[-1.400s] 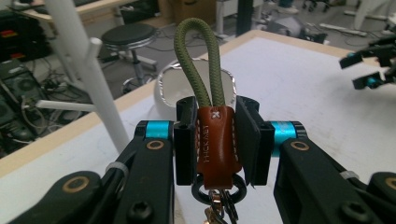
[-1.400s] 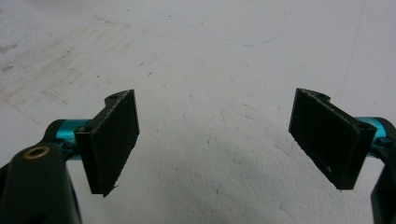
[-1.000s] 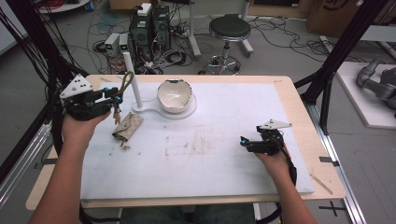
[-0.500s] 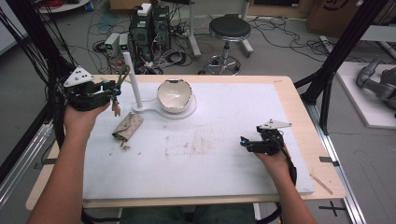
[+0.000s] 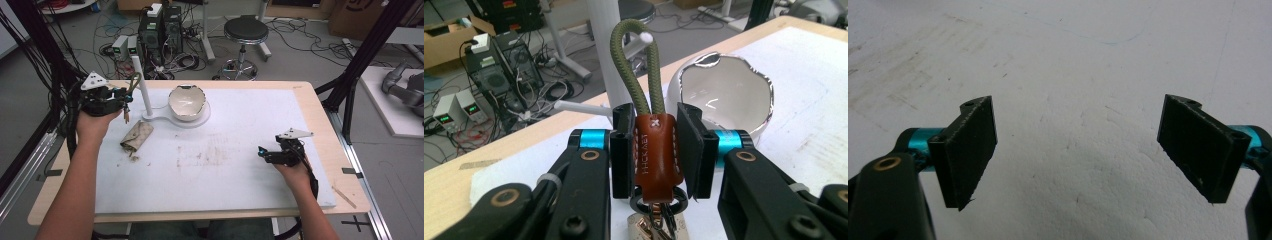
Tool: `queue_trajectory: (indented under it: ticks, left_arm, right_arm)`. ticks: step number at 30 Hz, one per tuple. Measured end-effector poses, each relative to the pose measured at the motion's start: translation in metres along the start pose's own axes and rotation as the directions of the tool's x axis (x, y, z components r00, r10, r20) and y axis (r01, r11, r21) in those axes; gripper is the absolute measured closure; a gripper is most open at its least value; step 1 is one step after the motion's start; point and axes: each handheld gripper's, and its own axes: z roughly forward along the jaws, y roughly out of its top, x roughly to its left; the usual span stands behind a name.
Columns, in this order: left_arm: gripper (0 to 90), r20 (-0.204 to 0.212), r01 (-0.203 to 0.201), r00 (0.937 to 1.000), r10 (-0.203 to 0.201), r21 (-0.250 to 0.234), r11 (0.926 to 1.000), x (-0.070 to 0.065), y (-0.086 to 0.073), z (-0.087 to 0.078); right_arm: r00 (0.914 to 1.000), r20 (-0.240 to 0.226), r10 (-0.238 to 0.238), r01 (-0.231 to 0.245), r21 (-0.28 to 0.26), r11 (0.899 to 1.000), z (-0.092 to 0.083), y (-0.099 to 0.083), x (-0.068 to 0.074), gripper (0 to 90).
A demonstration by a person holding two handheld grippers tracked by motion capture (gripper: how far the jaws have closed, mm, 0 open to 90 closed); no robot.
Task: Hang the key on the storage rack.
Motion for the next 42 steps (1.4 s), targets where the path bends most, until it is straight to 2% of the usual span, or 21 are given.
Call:
queue_trajectory:
  ticks: [4, 7, 8, 12, 16, 20, 25, 33, 37, 42]
  left_arm:
    - [68.7, 0.003, 0.005, 1.0, -0.005, 0.017, 0.9998, 0.0, -0.005, 0.004]
    - [67.1, -0.002, 0.029, 0.9996, -0.029, 0.019, 0.9994, 0.002, -0.011, 0.007]
    - [59.2, -0.008, 0.039, 0.9992, -0.039, 0.024, 0.999, 0.003, -0.013, 0.008]
    - [42.2, -0.042, 0.048, 0.998, -0.047, 0.019, 0.9987, 0.005, -0.016, 0.005]
    - [30.9, -0.03, 0.053, 0.9981, -0.053, -0.007, 0.9986, 0.004, -0.018, -0.003]
    - [26.7, 0.012, 0.048, 0.9988, -0.047, -0.033, 0.9983, -0.001, -0.024, -0.01]
    - [24.9, 0.049, 0.048, 0.9978, -0.045, -0.061, 0.997, -0.013, -0.039, -0.017]
    - [20.3, 0.101, 0.045, 0.9942, -0.038, -0.069, 0.9966, -0.028, -0.064, -0.023]
    - [18.5, 0.12, 0.048, 0.992, -0.039, -0.074, 0.9961, -0.032, -0.074, -0.024]
    - [18.3, 0.133, 0.059, 0.9899, -0.048, -0.082, 0.9949, -0.032, -0.077, -0.026]
  right_arm:
    - [1.0, 0.002, -0.002, 0.002, -0.003, 1.0, 0.0, -0.001, 0.0, 16.2]
    - [1.0, 0.002, -0.004, 0.004, -0.005, 1.0, 0.0, 0.0, 0.0, 16.2]
    - [1.0, -0.001, -0.002, 0.002, -0.003, 1.0, 0.0, -0.001, 0.0, 16.2]
    - [1.0, -0.001, -0.004, 0.004, 0.0, 1.0, 0.0, -0.001, 0.0, 16.2]
    - [1.0, -0.001, 0.0, 0.0, -0.001, 1.0, 0.0, 0.0, 0.0, 16.2]
    - [1.0, -0.002, -0.005, 0.005, -0.004, 1.0, 0.0, 0.0, 0.0, 16.2]
    - [1.0, 0.001, -0.009, 0.009, -0.015, 1.0, -0.001, 0.0, 0.001, 16.2]
    - [1.0, -0.006, -0.004, 0.004, -0.011, 1.0, -0.001, 0.0, 0.001, 16.2]
    - [0.9999, -0.004, -0.009, 0.009, -0.006, 1.0, 0.0, 0.0, 0.001, 16.2]
    - [0.9999, -0.007, -0.015, 0.015, -0.002, 1.0, 0.001, 0.0, 0.002, 16.2]
